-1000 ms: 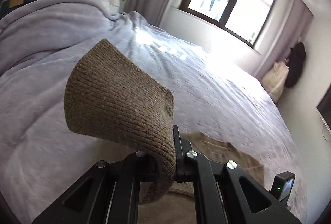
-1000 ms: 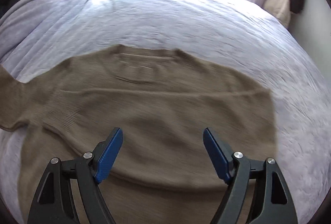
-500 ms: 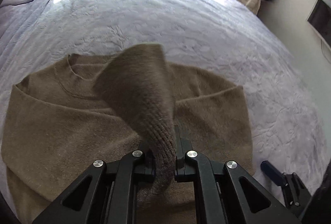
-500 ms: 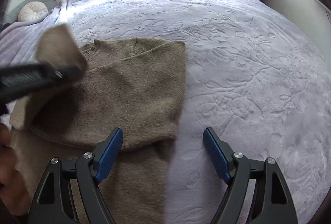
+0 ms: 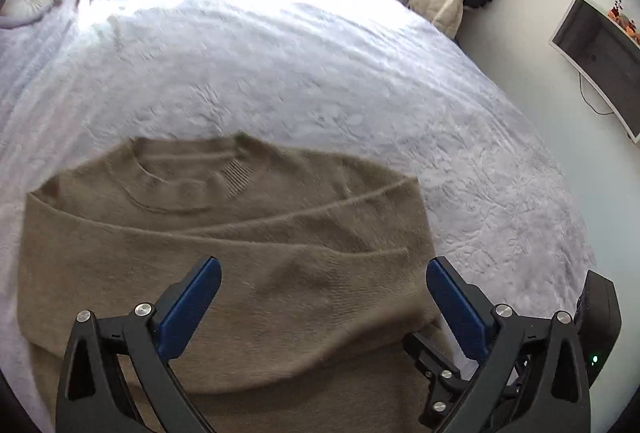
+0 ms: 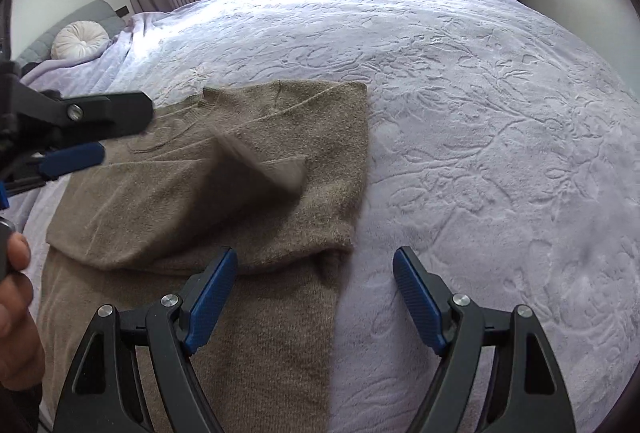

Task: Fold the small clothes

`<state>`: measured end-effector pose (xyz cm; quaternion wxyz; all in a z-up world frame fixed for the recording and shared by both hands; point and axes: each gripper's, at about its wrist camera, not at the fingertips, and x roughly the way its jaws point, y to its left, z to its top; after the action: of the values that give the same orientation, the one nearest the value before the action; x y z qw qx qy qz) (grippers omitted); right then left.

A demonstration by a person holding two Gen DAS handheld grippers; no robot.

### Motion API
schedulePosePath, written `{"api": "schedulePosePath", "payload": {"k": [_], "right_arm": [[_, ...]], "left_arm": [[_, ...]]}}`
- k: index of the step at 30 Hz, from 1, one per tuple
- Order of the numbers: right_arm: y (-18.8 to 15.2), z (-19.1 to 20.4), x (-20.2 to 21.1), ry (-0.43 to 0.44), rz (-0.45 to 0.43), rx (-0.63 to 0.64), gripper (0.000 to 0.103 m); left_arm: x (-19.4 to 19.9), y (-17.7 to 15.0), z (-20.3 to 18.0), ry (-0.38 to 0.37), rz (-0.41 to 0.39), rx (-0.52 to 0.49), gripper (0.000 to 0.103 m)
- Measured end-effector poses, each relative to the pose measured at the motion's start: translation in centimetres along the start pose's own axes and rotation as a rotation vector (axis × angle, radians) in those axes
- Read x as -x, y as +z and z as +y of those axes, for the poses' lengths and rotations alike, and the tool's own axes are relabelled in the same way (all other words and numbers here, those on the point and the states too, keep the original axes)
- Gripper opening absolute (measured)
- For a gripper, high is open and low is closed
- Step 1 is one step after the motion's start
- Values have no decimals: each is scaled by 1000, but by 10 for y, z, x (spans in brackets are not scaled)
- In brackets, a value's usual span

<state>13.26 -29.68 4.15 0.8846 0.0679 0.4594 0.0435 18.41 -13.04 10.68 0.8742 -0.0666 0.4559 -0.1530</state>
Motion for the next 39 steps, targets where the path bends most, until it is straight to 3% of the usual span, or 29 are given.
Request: {"api": "schedulePosePath", "payload": {"k": [4, 8, 11, 13, 16, 22, 26, 30, 32, 33, 39], "right_arm": [[8, -1, 4, 77, 6, -10, 83], [17, -5, -11, 191, 71, -95, 84], [16, -5, -18, 218, 86, -146, 84], [15, -3, -11, 214, 66, -155, 79], [12, -1, 8, 243, 6, -169, 79], [24, 13, 12, 157, -5, -101, 78], [45, 18, -15, 37, 32, -28, 76], [54, 19, -64, 10, 171, 8, 62], [57, 28, -62, -8, 149, 59, 37], [58, 32, -56, -20, 131, 77, 12], [64, 34, -23, -4, -12, 96, 9]], "left_arm": [[22, -6, 40, 62, -39, 66, 103], [19, -29, 98, 192, 10, 160, 103], [20, -48, 129, 258, 25, 201, 103], [23, -57, 145, 300, 21, 220, 103], [24, -69, 163, 297, 28, 255, 103], [-3, -89, 169, 331, 82, 232, 103], [-8, -97, 167, 341, 54, 222, 103], [-7, -100, 169, 324, 49, 226, 103], [-5, -98, 168, 319, 54, 227, 103], [-4, -97, 170, 317, 57, 230, 103], [15, -94, 159, 283, 41, 238, 103]]}}
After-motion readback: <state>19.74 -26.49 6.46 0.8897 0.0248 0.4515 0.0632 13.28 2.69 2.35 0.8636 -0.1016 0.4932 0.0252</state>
